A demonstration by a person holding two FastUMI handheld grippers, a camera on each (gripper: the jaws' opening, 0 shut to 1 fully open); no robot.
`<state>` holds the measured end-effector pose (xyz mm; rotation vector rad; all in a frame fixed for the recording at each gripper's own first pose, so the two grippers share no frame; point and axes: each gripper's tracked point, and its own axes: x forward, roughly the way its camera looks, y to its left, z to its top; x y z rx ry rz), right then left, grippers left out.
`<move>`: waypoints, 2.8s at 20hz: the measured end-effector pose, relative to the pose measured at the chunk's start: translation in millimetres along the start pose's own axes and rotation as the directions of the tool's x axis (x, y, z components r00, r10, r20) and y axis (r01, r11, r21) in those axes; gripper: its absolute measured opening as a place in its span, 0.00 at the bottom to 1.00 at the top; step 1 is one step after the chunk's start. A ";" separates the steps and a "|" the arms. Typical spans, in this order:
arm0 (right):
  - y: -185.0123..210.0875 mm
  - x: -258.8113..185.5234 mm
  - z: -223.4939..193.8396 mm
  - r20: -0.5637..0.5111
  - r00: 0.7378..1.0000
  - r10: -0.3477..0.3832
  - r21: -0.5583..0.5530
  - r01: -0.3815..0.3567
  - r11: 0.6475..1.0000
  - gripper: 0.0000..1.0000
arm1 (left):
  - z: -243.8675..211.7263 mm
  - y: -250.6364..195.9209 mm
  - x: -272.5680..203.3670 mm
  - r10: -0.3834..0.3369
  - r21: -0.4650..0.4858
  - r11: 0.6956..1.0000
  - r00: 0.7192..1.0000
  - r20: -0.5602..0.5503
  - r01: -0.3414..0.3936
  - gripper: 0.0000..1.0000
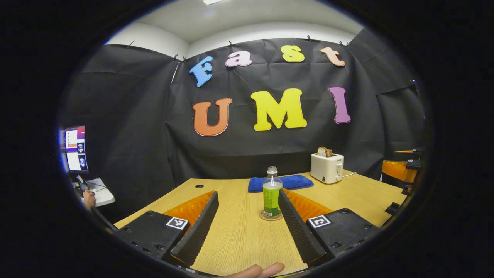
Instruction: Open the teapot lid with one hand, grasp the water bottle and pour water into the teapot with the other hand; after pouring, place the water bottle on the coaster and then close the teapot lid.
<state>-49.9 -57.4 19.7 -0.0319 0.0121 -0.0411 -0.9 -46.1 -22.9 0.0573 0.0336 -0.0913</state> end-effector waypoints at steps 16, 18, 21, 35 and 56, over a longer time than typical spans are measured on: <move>6.1 1.2 -4.1 -0.013 1.000 0.011 -0.049 -0.012 0.999 0.97 | -7.8 2.1 6.9 0.013 -0.014 1.000 1.000 -0.020 -0.013 0.97; 6.3 1.7 -5.5 -0.017 1.000 0.012 -0.052 -0.013 0.999 0.95 | -8.6 0.5 6.7 0.011 -0.014 1.000 1.000 -0.022 -0.011 0.97; 6.1 2.7 -6.1 -0.017 1.000 0.013 -0.053 -0.014 0.998 0.95 | -9.5 -1.0 6.6 0.013 -0.013 1.000 1.000 -0.019 -0.013 0.97; -9.5 4.7 -3.2 -0.008 1.000 0.008 0.005 -0.008 1.000 0.95 | -6.9 -18.6 3.9 -0.002 0.005 1.000 1.000 -0.006 0.002 0.97; -45.0 21.1 -10.8 -0.012 0.996 0.091 0.050 -0.091 0.995 0.95 | -7.4 -65.5 17.5 0.036 0.015 0.999 0.999 0.007 -0.036 0.97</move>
